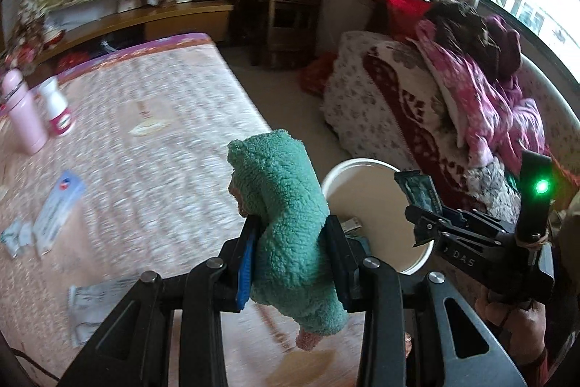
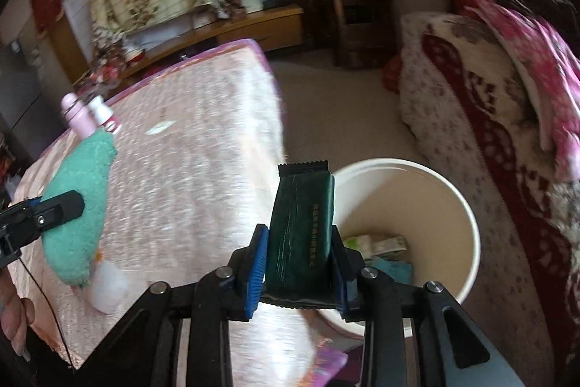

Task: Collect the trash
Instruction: 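Carry the cloth and packet over the white bucket and open both tools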

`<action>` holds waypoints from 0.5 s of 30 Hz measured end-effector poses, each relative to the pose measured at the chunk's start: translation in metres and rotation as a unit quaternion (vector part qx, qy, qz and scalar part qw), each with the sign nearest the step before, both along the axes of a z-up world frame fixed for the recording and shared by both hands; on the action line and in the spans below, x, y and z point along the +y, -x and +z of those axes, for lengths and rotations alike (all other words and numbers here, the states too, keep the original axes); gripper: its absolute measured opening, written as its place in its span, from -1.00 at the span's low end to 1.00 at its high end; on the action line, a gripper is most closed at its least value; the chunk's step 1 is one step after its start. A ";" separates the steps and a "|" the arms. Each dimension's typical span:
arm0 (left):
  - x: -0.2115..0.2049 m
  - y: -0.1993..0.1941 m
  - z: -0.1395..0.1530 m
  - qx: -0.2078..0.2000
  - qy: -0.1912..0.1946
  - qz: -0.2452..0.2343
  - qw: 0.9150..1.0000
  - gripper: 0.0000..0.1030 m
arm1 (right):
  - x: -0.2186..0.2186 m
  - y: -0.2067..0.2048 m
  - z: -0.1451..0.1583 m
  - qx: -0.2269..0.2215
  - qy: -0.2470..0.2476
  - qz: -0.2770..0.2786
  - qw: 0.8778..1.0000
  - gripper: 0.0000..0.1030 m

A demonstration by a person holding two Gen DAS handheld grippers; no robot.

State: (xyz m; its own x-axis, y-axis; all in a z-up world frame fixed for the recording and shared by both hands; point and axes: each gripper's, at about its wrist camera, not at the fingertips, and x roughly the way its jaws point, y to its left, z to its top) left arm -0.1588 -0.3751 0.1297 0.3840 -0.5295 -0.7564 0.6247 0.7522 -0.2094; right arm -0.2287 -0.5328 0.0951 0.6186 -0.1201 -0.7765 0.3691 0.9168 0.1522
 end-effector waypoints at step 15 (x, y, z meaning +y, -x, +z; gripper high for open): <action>-0.105 0.012 -0.037 0.021 -0.020 -0.055 0.998 -0.26 | -0.078 0.025 -0.045 0.026 -0.028 -0.086 0.996 -0.34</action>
